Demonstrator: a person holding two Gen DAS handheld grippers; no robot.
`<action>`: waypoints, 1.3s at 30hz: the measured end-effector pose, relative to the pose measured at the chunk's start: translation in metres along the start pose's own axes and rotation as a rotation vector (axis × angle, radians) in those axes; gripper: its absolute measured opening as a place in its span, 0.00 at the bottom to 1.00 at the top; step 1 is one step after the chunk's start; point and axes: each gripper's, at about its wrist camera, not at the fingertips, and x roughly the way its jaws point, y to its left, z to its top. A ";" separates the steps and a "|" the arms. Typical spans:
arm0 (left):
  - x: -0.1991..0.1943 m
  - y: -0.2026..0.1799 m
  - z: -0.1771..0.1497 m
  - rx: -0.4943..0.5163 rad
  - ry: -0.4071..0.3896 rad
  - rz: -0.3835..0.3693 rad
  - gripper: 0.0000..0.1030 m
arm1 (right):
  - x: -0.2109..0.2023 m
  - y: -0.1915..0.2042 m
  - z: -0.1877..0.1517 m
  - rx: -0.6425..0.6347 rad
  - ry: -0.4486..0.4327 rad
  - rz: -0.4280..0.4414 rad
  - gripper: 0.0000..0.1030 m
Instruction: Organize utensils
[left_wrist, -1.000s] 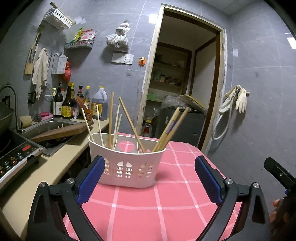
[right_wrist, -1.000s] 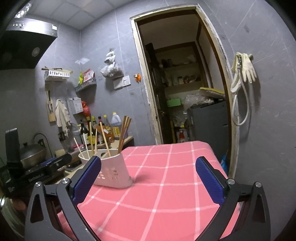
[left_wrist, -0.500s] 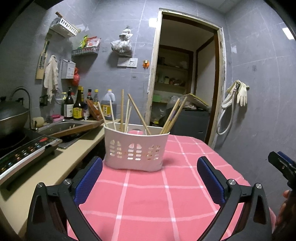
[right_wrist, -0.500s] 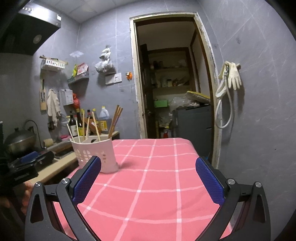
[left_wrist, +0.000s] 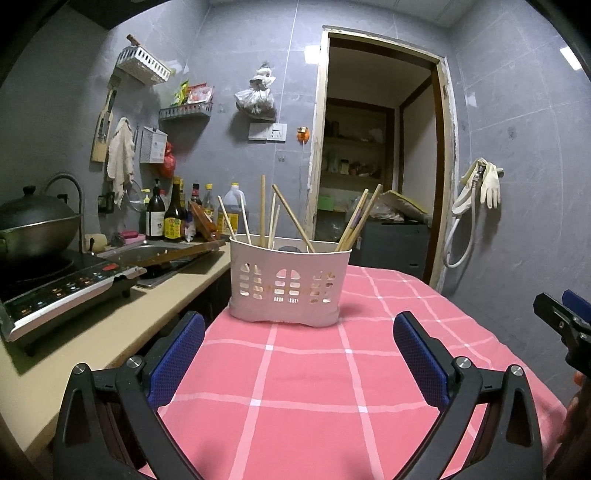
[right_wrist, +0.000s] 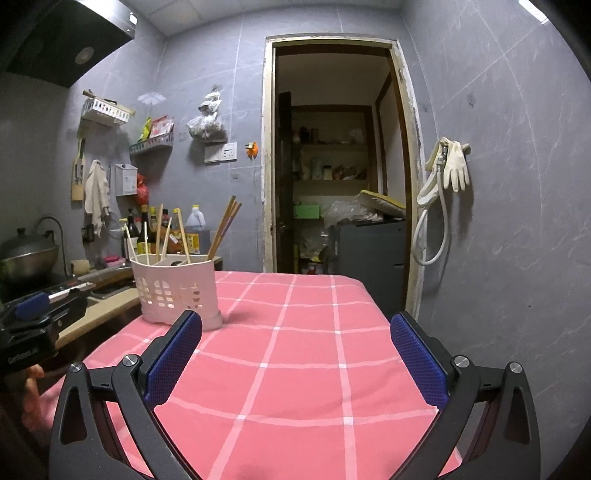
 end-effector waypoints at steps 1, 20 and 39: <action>0.000 0.000 0.000 0.002 -0.002 0.004 0.97 | 0.000 -0.001 -0.001 0.002 0.001 0.000 1.00; 0.000 -0.002 -0.001 0.000 -0.002 0.008 0.97 | 0.000 0.001 -0.002 0.004 0.003 0.000 1.00; 0.001 -0.001 -0.001 -0.001 -0.002 0.008 0.97 | 0.000 0.002 -0.001 0.005 0.002 -0.001 1.00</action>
